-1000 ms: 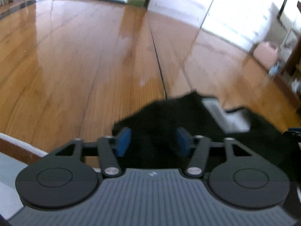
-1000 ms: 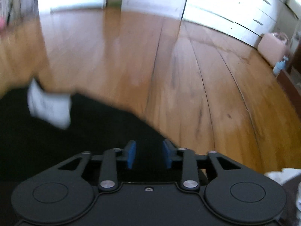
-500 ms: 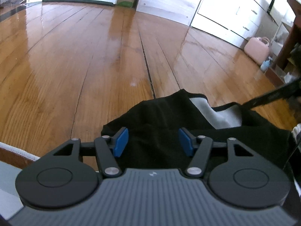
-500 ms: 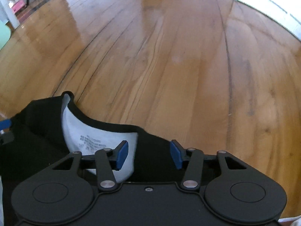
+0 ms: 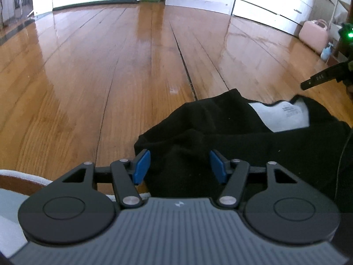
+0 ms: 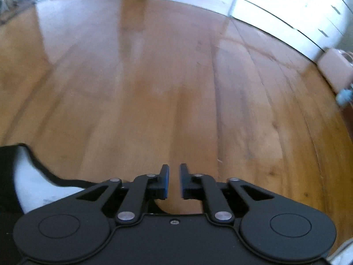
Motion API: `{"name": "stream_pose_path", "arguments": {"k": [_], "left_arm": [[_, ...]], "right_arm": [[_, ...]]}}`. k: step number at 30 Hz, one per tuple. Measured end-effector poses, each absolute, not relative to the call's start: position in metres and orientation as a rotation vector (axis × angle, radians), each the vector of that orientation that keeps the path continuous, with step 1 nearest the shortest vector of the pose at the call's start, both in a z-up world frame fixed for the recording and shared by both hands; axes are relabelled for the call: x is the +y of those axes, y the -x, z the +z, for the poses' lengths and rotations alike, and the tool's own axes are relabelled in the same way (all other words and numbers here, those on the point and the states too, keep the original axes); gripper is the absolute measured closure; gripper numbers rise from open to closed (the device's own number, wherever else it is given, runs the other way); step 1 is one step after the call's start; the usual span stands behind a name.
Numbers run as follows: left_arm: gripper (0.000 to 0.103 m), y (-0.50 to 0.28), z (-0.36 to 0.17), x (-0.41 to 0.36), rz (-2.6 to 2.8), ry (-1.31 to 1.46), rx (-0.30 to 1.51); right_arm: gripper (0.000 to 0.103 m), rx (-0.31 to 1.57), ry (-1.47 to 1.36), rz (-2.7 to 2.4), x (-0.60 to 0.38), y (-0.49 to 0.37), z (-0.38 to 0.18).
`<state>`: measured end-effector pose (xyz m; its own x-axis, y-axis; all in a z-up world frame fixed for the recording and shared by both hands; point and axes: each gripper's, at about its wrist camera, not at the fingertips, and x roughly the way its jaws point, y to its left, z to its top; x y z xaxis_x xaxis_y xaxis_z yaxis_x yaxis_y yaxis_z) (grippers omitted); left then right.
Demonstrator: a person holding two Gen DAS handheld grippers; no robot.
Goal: Fold clothes
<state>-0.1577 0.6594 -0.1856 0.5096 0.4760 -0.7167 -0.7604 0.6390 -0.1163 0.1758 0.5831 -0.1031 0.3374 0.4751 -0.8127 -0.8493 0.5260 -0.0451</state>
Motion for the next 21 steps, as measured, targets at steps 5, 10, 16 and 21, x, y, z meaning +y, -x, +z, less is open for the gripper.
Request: {"name": "stream_pose_path", "arguments": {"k": [5,10,16,21], "left_arm": [[0.043,0.157,-0.162,0.648,0.718,0.397,0.627],[0.040,0.148,-0.135,0.630,0.569,0.428,0.554],[0.031,0.120,-0.135,0.595,0.401,0.533,0.617],[0.030,0.093,-0.140,0.559,0.295,0.521,0.722]], "right_arm": [[0.072,0.902,0.205,0.851,0.507,-0.192,-0.068],[0.061,0.916,0.105,0.821,0.390,-0.177,-0.045],[0.046,0.907,0.266,0.781,0.315,-0.143,-0.052],[0.040,0.897,0.400,0.745,0.251,-0.114,-0.057]]}}
